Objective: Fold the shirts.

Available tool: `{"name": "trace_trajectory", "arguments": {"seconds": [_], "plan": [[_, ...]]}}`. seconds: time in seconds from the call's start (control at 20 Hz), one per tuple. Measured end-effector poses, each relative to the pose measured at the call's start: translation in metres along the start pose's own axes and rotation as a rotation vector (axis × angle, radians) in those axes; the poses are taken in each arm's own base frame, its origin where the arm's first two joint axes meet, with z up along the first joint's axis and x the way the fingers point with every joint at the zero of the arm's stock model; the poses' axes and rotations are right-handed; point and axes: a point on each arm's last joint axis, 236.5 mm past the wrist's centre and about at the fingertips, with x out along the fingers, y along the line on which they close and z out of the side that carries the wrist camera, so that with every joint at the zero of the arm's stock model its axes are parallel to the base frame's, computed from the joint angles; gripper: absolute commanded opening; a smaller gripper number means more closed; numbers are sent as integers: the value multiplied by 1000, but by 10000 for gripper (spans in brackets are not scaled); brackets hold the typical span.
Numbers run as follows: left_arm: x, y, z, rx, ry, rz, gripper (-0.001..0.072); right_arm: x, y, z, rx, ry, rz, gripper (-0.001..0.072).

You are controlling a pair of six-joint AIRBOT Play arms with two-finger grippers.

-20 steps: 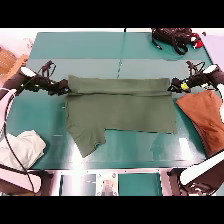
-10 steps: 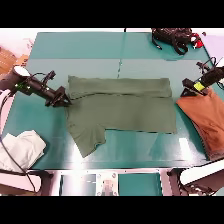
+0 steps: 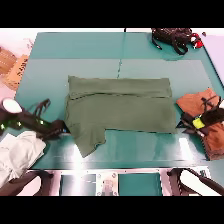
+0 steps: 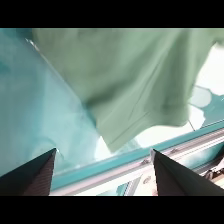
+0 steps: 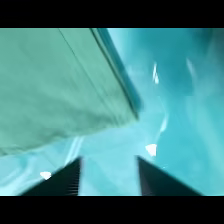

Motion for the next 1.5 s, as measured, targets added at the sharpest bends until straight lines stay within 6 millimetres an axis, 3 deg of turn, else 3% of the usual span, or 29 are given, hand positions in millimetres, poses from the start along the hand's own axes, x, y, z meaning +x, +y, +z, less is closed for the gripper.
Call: {"name": "trace_trajectory", "arguments": {"seconds": [0.15, 0.35, 0.4, 0.45, 0.55, 0.65, 0.7, 0.75, 0.8, 0.85, 0.9, 1.25, 1.4, 1.5], "plan": [[28, 8, -20, -70, -5, -38, 654, 24, 7, -16, 61, -22, 79, 436], [54, 3, -13, -146, -101, -149, 651, 41, 20, -13, 121, -79, 164, 436], [57, -2, -9, -165, -130, -185, 558, 43, 22, -10, 133, -97, 180, 436], [60, -3, -4, -177, -160, -207, 526, 44, 26, -7, 146, -113, 197, 436], [62, -8, 5, -193, -212, -259, 524, 46, 33, -1, 178, -127, 237, 428], [64, -10, 12, -199, -243, -286, 240, 48, 39, 3, 209, -131, 269, 405], [65, -10, 14, -192, -255, -289, 231, 50, 40, 4, 219, -131, 275, 349], [62, -18, 16, -192, -264, -329, 85, 50, 41, 6, 225, -133, 279, 319], [60, -25, 15, -176, -261, -358, 50, 51, 42, 7, 234, -137, 286, 252], [58, -31, 17, -159, -267, -382, 24, 51, 42, 9, 239, -143, 290, 109], [52, -39, 20, -141, -278, -414, 23, 52, 42, 12, 243, -150, 291, 19], [14, -73, 28, 58, -258, -439, 22, 48, 42, 4, 153, -128, 276, 18], [-2, -81, 20, 137, -223, -402, 22, 38, 39, -4, 89, -112, 243, 18], [-23, -91, 20, 202, -257, -378, 22, 25, 39, -7, 50, -122, 232, 18]]}}
